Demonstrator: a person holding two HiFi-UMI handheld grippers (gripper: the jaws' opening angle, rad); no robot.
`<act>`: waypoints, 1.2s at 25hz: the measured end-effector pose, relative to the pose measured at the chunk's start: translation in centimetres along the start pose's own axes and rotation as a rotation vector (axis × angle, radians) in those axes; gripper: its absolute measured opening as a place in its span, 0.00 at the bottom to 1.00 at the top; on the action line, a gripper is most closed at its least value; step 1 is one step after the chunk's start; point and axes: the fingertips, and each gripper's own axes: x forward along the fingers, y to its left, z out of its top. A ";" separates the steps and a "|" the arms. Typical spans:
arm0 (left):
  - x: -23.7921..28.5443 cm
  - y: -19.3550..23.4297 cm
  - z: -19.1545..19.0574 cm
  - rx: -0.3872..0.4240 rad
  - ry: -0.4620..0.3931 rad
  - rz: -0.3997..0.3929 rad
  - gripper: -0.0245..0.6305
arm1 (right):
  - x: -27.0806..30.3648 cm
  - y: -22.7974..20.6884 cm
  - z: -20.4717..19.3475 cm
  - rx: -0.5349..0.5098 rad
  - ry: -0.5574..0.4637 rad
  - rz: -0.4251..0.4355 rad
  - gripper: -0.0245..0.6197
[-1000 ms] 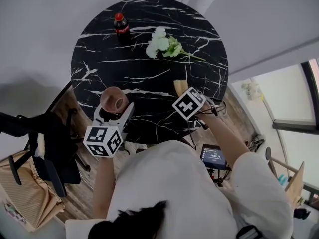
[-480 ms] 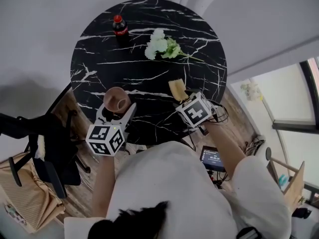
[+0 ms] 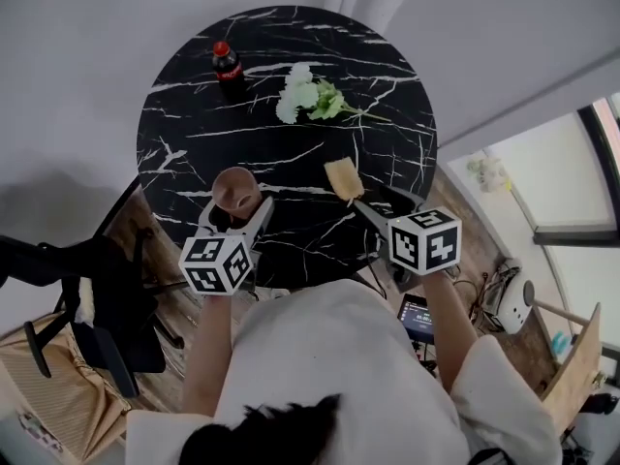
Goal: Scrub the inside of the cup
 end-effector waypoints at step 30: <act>4.4 1.6 -3.8 0.104 0.087 0.086 0.58 | -5.7 -2.2 0.7 0.065 -0.295 -0.123 0.42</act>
